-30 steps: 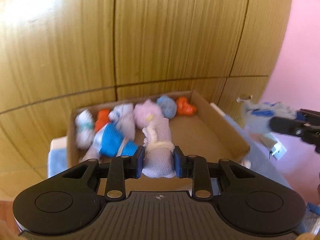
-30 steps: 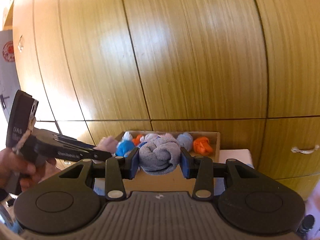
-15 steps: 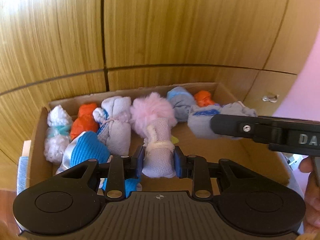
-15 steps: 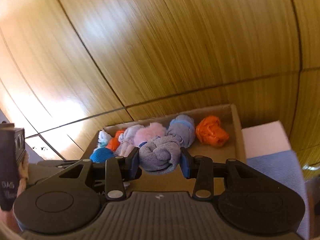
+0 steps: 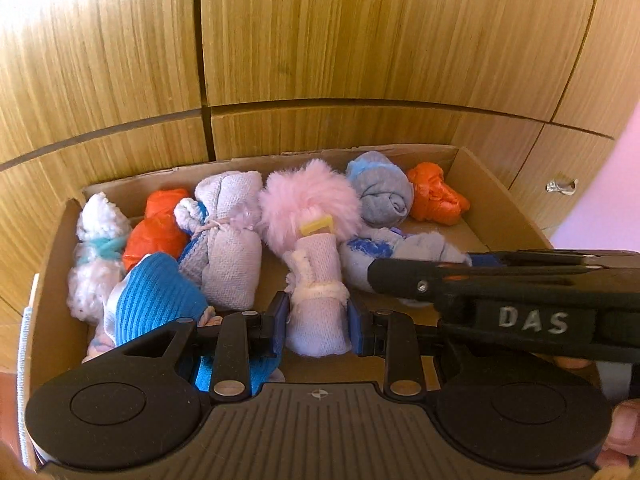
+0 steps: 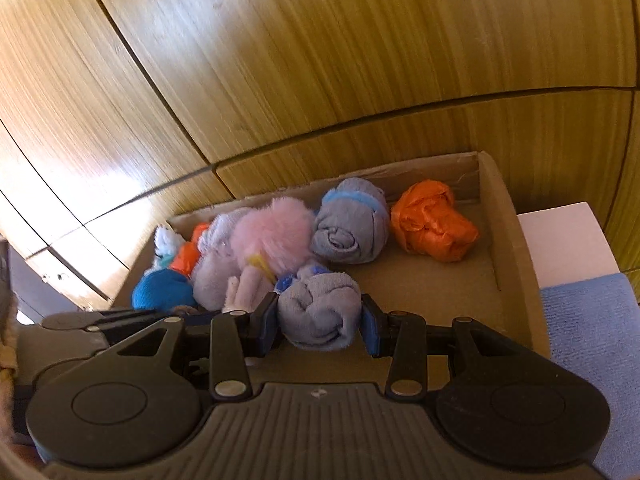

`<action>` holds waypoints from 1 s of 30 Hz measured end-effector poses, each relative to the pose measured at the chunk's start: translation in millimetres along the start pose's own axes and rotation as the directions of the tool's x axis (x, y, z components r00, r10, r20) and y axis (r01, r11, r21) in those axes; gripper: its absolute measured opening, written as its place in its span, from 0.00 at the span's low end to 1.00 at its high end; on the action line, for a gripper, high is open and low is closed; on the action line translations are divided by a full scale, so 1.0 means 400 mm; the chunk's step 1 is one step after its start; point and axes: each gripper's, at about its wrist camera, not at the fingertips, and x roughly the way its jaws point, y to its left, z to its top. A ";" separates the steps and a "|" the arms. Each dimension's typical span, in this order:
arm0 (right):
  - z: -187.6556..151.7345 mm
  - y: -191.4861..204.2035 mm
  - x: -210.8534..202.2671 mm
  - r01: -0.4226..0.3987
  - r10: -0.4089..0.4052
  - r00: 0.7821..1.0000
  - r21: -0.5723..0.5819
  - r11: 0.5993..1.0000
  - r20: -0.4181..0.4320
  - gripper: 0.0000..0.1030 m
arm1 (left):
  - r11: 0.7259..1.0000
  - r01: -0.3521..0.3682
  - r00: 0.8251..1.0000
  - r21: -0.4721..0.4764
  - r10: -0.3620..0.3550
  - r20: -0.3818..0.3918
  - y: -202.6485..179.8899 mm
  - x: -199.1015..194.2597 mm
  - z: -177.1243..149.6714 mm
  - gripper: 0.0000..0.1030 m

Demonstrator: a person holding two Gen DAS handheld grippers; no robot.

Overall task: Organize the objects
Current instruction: 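Lower both socks into the tray beside the others and open both tools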

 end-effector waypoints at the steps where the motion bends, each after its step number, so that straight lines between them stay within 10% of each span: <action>1: 0.000 0.000 0.001 0.001 -0.001 1.000 -0.001 1.000 -0.004 0.37 | 1.000 -0.002 1.000 0.005 0.002 0.000 -0.002 0.000 0.005 0.36; 30: 0.021 0.048 -0.086 0.026 -0.024 0.999 -0.088 0.996 0.028 0.46 | 1.000 -0.023 1.000 0.005 0.023 -0.008 -0.013 -0.056 0.024 0.63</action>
